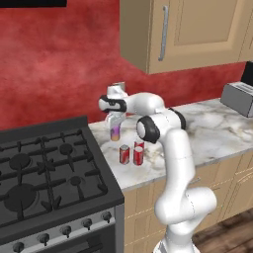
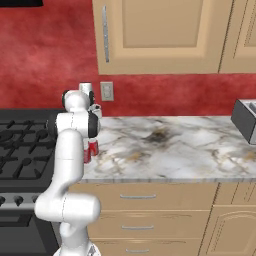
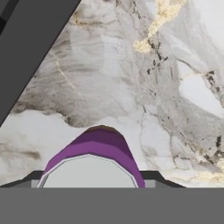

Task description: Four empty soda cans are scattered around the kitchen. Gather all the cans and cluster them next to the stove for recycling.

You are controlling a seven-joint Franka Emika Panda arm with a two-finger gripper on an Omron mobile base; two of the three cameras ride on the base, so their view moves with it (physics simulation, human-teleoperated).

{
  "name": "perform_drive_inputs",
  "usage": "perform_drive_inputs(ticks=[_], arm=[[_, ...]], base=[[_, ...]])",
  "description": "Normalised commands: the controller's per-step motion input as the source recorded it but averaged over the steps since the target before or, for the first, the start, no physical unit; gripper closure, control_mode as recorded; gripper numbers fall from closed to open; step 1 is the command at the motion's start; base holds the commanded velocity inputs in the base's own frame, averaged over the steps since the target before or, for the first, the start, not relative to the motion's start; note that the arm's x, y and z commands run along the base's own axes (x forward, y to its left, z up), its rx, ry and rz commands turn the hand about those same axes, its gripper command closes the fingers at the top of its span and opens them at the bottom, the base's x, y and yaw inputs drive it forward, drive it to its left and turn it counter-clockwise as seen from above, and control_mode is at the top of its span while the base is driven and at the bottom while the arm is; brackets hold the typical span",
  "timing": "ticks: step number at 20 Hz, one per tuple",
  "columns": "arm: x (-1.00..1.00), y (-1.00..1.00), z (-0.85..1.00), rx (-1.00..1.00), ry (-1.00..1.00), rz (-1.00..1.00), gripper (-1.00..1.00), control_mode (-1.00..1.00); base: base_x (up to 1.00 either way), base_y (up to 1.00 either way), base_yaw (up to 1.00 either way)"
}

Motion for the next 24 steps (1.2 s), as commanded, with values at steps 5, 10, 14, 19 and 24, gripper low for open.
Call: perform_drive_inputs(ticks=[5,10,14,19,24], arm=[[0.16,0.0,-0.25,0.0,0.01,-0.04,1.0,-1.0],[-0.05,0.02,-0.22,0.0,0.02,-0.08,1.0,-1.0],[-0.24,0.0,-0.18,0.0,0.0,-0.13,1.0,-1.0],[-0.25,-0.01,-0.14,-0.04,0.0,-0.17,1.0,-1.0],[-0.29,0.0,-0.11,-0.09,-0.03,-0.16,1.0,-1.0]], base=[[0.0,0.0,0.0],[0.0,0.0,0.0],[0.0,0.0,0.0],[0.0,0.0,0.0],[0.0,0.0,0.0]])
